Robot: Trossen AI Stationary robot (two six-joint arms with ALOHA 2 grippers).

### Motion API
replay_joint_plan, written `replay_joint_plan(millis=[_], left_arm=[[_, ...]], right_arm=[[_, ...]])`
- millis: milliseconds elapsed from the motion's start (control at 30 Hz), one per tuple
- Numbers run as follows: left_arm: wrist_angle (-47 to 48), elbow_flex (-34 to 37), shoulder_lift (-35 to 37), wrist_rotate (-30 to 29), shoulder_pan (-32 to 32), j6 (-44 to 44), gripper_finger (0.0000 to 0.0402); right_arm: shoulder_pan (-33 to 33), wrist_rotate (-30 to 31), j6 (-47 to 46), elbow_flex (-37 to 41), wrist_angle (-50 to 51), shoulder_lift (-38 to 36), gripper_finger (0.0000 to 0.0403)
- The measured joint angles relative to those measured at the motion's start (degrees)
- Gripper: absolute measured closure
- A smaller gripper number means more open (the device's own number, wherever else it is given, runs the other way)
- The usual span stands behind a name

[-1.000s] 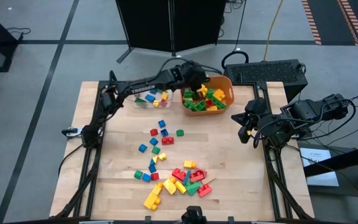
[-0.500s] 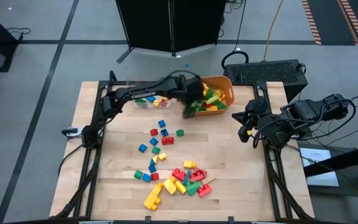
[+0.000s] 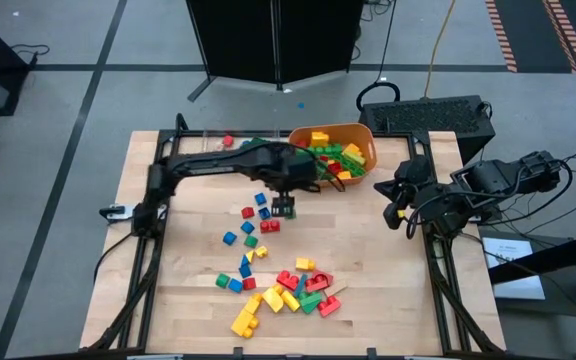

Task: Sort blocks by size
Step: Put the big red game piece into the orange bin

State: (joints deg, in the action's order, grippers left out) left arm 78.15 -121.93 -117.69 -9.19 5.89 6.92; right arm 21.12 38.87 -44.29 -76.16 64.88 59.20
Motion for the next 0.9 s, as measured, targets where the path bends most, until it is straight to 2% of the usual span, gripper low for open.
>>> replay_joint_plan(millis=[167,300,500,600,767,900], left_arm=[[1.66,0.72,6.59,-1.81,-1.71,-7.82,0.0103],[-1.14,9.0,10.76,-5.88,-5.22,-12.34,0.0103],[-18.41,32.77,18.35,-7.58,-8.56,-19.6,0.0103],[-29.15,42.48,19.8,-8.06,-8.82,-20.0,0.0103],[-44.08,51.28,19.09,-9.16,-8.66,-19.68,0.0103],[-46.59,54.36,17.41,-9.83,-8.39,-20.4,0.0103]], right_arm=[[-0.01,-0.01,0.0,0.0,0.38,0.0,0.0399],[0.0,-0.15,0.02,0.0,0.61,0.0,0.0399],[-0.02,-0.79,0.08,-0.02,1.53,0.02,0.0399],[-0.02,-1.48,0.71,-0.02,1.79,0.02,0.0399],[0.0,-1.53,1.44,-0.02,1.77,0.02,0.0399],[-0.01,-1.53,1.54,-0.02,1.79,0.02,0.0399]])
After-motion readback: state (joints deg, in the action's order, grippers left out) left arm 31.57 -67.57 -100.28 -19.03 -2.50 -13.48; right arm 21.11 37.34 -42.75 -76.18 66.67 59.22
